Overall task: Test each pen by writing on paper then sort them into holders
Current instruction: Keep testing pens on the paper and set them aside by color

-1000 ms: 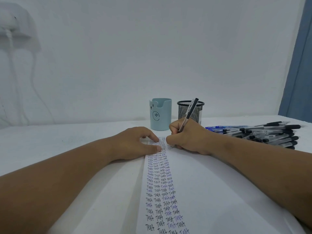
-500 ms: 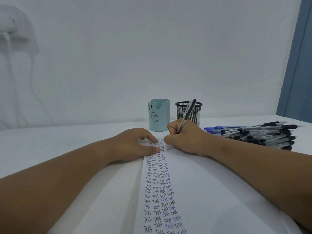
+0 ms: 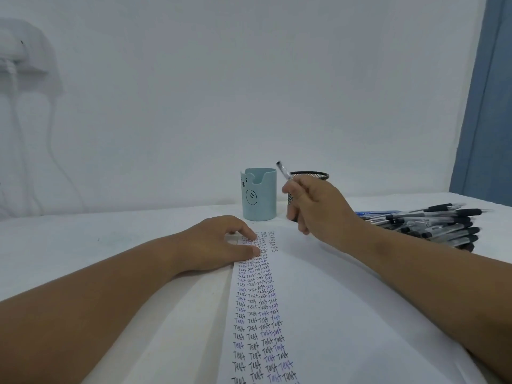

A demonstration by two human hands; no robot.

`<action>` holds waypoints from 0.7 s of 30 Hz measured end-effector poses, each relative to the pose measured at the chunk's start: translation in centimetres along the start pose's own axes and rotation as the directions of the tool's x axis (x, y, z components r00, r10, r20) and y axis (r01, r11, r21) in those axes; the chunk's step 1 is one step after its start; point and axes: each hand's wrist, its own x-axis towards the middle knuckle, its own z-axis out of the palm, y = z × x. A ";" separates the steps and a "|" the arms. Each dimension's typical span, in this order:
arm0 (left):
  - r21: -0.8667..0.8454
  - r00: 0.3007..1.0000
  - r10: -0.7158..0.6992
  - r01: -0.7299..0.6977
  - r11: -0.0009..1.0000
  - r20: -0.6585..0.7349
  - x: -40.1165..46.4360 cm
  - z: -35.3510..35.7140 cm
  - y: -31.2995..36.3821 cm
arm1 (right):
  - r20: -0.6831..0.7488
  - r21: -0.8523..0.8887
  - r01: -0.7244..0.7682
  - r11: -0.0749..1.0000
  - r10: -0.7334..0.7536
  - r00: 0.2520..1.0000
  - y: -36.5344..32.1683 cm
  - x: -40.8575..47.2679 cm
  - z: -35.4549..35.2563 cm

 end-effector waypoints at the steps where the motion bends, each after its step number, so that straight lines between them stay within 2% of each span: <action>1: -0.003 1.000 0.002 -0.002 1.000 -0.001 0.0 0.0 -0.1 | -0.014 -0.070 0.040 0.997 -0.041 0.999 0.0 0.0 0.1; 3: -0.005 1.000 0.000 0.000 1.000 0.001 0.0 0.0 -0.1 | -0.025 -0.164 0.104 0.981 -0.109 0.994 0.1 -0.1 0.3; 7: 0.010 1.000 0.000 0.000 1.000 0.011 -0.2 -0.1 0.3 | 0.038 -0.121 0.150 0.981 -0.147 0.988 0.4 -0.2 0.4; 14: 0.082 1.000 0.016 -0.017 0.997 0.010 -0.5 0.1 1.1 | 0.137 -0.182 0.132 0.974 -0.108 0.985 0.7 -0.2 0.1; 17: 0.123 1.000 0.023 -0.025 0.992 0.017 -0.5 0.4 1.4 | 0.163 -0.101 0.097 0.990 -0.079 0.983 0.1 -0.1 -0.3; 21: 0.131 0.999 0.045 -0.045 0.990 0.006 -0.2 0.5 1.0 | 0.190 -0.259 0.157 0.953 -0.109 0.976 -2.8 1.1 -4.6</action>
